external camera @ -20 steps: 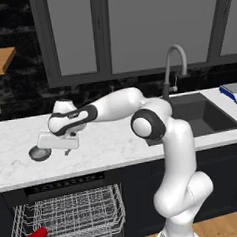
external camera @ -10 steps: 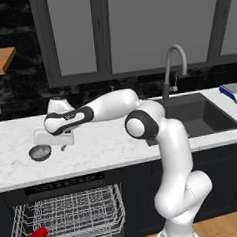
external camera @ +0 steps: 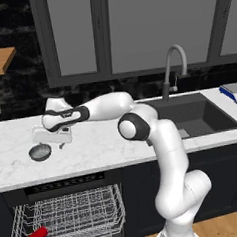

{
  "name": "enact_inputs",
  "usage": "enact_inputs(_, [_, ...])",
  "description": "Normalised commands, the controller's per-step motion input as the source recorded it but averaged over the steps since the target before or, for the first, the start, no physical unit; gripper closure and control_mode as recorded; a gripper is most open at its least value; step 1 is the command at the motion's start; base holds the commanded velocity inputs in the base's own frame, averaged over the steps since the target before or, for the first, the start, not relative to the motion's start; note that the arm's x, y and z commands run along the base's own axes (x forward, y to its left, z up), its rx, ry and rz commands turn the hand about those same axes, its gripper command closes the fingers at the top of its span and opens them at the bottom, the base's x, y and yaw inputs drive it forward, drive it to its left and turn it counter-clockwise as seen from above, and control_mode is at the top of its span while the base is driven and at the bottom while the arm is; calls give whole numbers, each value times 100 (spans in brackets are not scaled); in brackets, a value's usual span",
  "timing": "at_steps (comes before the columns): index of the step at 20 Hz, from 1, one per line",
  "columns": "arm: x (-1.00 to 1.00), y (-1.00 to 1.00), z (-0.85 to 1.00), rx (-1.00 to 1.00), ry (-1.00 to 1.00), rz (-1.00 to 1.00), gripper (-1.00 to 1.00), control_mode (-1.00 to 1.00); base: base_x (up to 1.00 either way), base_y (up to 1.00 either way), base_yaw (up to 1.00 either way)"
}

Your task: Pick up the cup and bowl from the counter, place them in the dishwasher, and close the dishwasher door.

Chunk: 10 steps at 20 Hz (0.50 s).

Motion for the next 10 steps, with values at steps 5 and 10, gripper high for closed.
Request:
enact_inputs(5, [0,9,-46,-1,0,0,-100,-100,0,0,0])
enact_inputs(10, [9,22,-5,-5,0,-2,-100,-100,0,0,0])
